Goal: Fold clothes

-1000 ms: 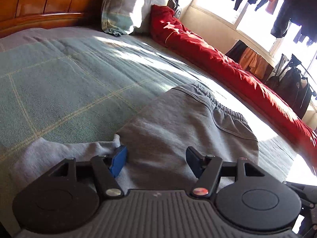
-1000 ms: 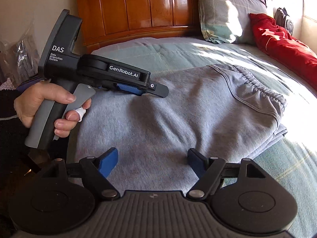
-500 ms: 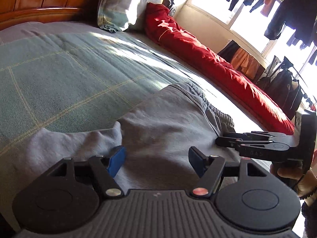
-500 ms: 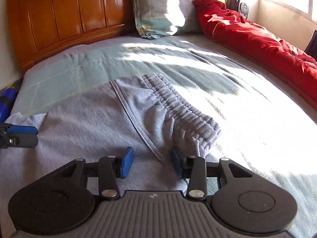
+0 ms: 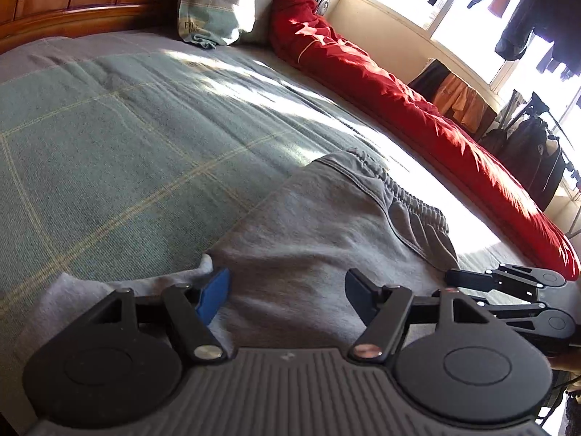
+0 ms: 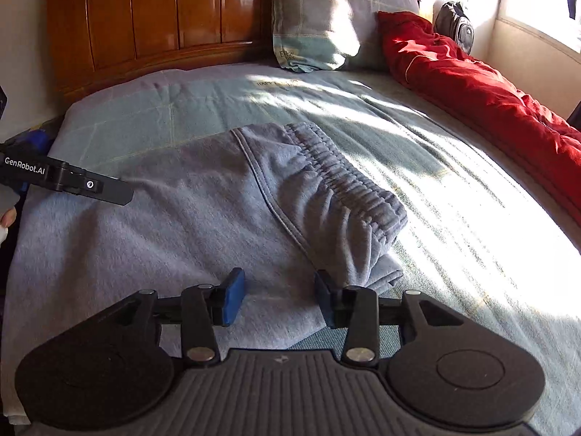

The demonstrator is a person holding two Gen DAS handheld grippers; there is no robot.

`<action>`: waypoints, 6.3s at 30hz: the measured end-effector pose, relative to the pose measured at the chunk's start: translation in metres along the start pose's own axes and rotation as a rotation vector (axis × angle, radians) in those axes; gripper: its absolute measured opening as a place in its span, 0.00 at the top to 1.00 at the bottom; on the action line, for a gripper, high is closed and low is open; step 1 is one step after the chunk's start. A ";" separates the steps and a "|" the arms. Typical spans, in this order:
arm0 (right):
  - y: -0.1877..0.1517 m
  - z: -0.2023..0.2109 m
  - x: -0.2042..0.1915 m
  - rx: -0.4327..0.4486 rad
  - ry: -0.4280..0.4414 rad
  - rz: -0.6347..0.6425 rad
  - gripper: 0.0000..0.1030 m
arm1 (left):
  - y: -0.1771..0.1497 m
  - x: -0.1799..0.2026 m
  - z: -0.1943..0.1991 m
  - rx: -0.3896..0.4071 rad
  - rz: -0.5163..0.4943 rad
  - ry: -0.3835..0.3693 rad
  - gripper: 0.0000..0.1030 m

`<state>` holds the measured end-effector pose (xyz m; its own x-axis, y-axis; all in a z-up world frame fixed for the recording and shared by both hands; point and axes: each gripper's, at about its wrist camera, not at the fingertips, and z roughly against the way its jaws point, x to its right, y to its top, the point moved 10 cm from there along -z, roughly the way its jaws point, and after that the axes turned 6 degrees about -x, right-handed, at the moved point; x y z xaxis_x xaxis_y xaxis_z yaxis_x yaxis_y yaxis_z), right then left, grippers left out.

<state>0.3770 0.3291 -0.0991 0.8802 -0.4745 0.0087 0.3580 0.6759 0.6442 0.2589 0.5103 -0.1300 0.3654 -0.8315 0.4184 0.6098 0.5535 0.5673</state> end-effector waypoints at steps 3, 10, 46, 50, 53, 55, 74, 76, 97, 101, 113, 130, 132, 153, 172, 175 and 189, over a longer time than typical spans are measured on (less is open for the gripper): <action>0.003 0.030 -0.017 0.038 0.070 0.012 0.54 | 0.000 0.010 0.029 0.020 -0.072 0.018 0.31; -0.019 0.062 -0.114 0.018 0.321 0.149 0.53 | -0.045 0.017 0.061 -0.048 -0.137 -0.082 0.30; -0.071 0.078 -0.166 -0.037 0.424 0.162 0.45 | -0.011 -0.067 0.087 0.107 0.114 0.043 0.31; -0.066 0.076 -0.169 -0.033 0.433 0.148 0.44 | -0.018 -0.038 0.065 0.048 0.077 -0.070 0.30; -0.072 0.071 -0.170 -0.058 0.431 0.152 0.44 | -0.015 -0.046 0.051 0.045 0.093 -0.013 0.29; -0.077 0.069 -0.167 -0.075 0.416 0.153 0.44 | -0.008 -0.062 0.047 0.057 0.126 0.100 0.33; -0.062 0.097 -0.148 0.006 0.395 0.128 0.42 | 0.018 -0.033 0.037 0.085 0.167 -0.063 0.31; -0.055 0.094 -0.140 0.023 0.377 0.122 0.40 | 0.015 -0.026 0.047 0.087 0.149 -0.073 0.30; -0.065 0.087 -0.076 -0.050 0.178 0.040 0.29 | -0.005 0.031 0.023 0.004 0.014 -0.067 0.29; -0.080 0.121 -0.063 -0.047 0.132 -0.011 0.22 | -0.035 0.073 0.060 0.018 -0.137 -0.077 0.28; -0.163 0.193 -0.025 -0.035 0.035 -0.280 0.09 | -0.174 0.130 0.063 -0.125 -0.356 -0.026 0.26; -0.215 0.210 -0.011 0.021 0.073 -0.436 0.03 | -0.192 0.151 0.074 0.013 -0.759 0.387 0.24; -0.219 0.207 -0.008 0.016 0.084 -0.449 0.03 | -0.190 0.154 0.064 0.018 -0.783 0.431 0.24; -0.214 0.221 -0.045 -0.007 -0.005 -0.283 0.00 | -0.217 0.189 0.140 0.229 -0.588 0.405 0.02; -0.224 0.272 -0.122 0.052 -0.105 -0.162 0.00 | -0.254 0.196 0.212 0.315 -0.437 0.449 0.01; -0.225 0.282 -0.131 0.064 -0.098 -0.156 0.00 | -0.260 0.198 0.222 0.299 -0.396 0.425 0.01; -0.202 0.326 -0.153 0.149 -0.084 -0.147 0.00 | -0.265 0.207 0.274 0.326 -0.235 0.399 0.01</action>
<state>0.0683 0.0815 0.0184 0.7909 -0.6110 -0.0340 0.4247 0.5080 0.7494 -0.0201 0.2044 0.0010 0.5221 -0.8528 -0.0101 0.4812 0.2848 0.8290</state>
